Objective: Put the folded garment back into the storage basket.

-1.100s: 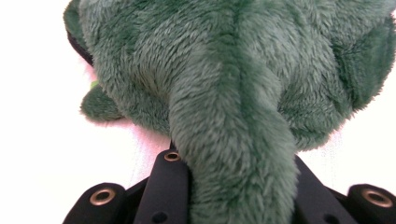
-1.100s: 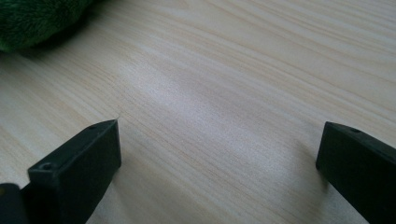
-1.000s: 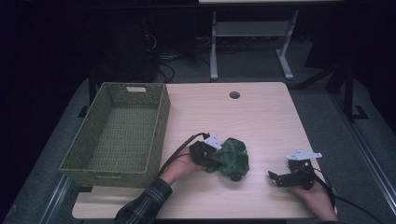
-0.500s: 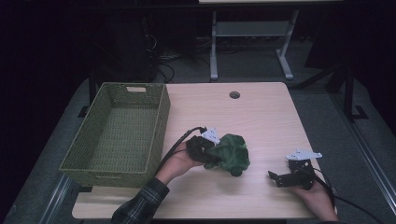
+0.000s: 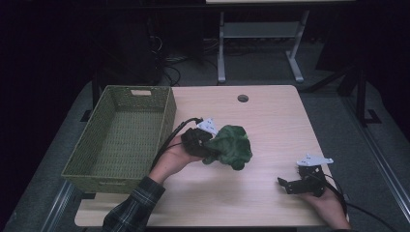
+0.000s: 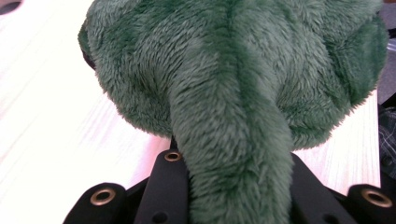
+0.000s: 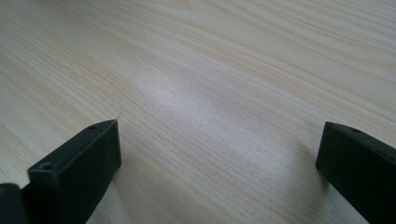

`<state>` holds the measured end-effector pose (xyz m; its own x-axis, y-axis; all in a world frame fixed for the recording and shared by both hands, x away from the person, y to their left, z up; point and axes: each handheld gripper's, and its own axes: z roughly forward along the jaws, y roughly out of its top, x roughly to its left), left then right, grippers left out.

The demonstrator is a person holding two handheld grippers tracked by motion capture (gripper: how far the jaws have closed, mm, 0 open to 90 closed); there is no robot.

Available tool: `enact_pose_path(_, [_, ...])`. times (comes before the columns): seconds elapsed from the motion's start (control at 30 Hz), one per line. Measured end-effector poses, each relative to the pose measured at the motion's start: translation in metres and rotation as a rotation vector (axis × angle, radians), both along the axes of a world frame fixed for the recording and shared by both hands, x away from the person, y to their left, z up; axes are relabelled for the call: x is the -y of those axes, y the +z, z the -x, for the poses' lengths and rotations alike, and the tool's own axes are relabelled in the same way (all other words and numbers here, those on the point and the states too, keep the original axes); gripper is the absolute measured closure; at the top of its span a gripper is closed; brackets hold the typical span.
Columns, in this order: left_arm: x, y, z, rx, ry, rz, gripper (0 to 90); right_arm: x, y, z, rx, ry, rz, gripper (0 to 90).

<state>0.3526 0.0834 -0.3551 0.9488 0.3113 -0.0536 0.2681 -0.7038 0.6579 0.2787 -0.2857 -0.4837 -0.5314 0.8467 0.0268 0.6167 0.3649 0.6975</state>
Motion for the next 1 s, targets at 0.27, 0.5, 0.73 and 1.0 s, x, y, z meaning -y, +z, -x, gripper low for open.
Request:
enact_pose_path(0.27, [-0.022,0.027,0.0,0.02,0.042,-0.007,76.8,0.0,0.0,0.0,0.0,0.0,-0.001,0.0])
enact_pose_path(0.5, [-0.046,0.048,-0.001,0.046,0.088,0.0,76.9,0.0,0.0,0.0,0.0,0.0,-0.001,0.0])
enact_pose_path(0.73, [-0.075,0.062,-0.001,0.072,0.151,0.005,76.8,0.0,0.0,0.0,0.001,0.0,-0.001,0.0])
enact_pose_path(1.0, [-0.115,0.069,0.001,0.092,0.232,0.01,76.9,0.0,0.0,0.0,0.001,0.0,-0.001,0.0])
